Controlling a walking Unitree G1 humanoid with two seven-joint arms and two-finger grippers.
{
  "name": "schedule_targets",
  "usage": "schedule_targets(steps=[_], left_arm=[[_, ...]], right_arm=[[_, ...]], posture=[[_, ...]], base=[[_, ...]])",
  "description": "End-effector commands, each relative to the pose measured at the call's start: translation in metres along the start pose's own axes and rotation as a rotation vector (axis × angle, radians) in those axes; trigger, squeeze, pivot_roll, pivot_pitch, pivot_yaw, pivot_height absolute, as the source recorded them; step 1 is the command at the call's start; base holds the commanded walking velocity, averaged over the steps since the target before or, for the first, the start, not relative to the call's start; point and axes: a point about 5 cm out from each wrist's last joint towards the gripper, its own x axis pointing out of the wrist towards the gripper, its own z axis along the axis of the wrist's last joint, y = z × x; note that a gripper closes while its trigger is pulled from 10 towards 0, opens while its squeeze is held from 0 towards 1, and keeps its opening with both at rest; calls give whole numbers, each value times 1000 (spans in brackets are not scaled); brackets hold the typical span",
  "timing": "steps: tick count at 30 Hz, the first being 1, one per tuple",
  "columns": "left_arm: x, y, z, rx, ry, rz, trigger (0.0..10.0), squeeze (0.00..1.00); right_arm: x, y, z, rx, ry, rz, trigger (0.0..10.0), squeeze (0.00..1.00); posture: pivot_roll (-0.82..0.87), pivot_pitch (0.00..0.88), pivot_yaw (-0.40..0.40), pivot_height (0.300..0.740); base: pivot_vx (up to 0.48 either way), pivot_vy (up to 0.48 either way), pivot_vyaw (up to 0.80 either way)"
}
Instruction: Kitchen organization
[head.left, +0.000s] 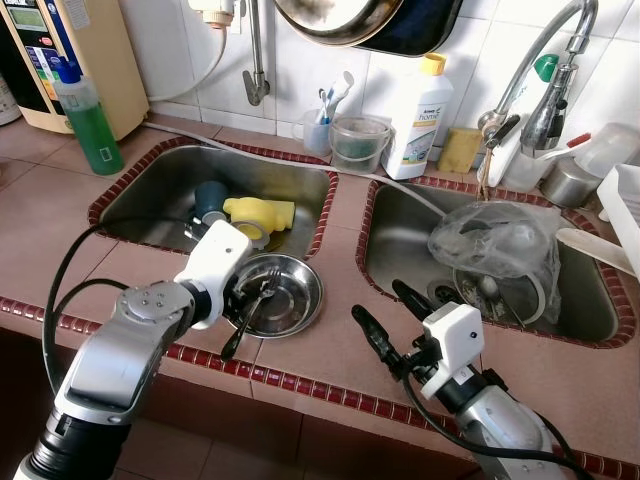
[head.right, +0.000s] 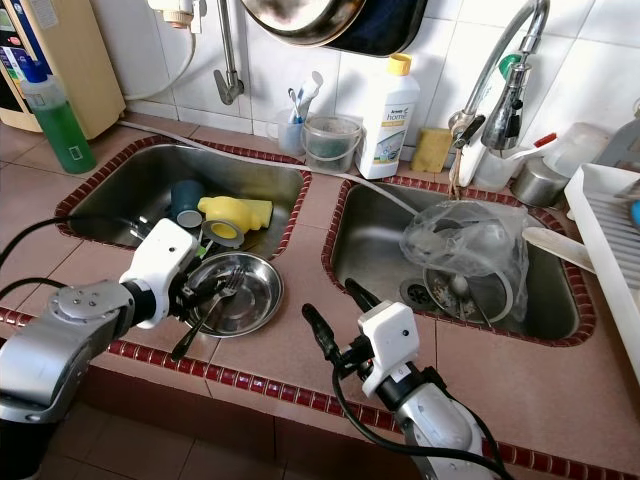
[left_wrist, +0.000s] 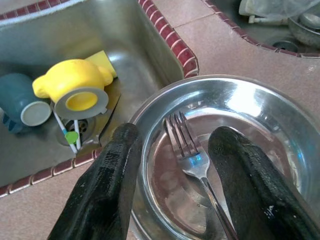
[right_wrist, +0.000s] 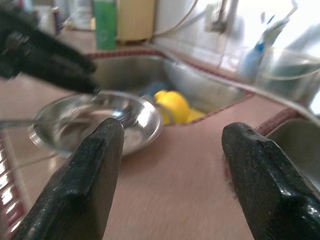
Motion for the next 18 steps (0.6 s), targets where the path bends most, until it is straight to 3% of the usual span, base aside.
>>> schedule_targets(steps=[1, 10, 18], left_arm=[[-3, -3, 5, 28, -3, -26, 10000, 0], [-3, -12, -2, 3, 54, -98, 10000, 0], [4, -18, -20, -55, 147, -81, 10000, 0]], right_arm=[[-5, 2, 2, 9, 17, 35, 10000, 0], [-13, 7, 2, 34, 63, 102, 10000, 0], [-6, 8, 7, 31, 47, 97, 10000, 0]], posture=[[72, 38, -22, 740], [70, 46, -20, 740], [59, 54, -19, 740]], base=[[0, 0, 0], [0, 0, 0], [0, 0, 0]])
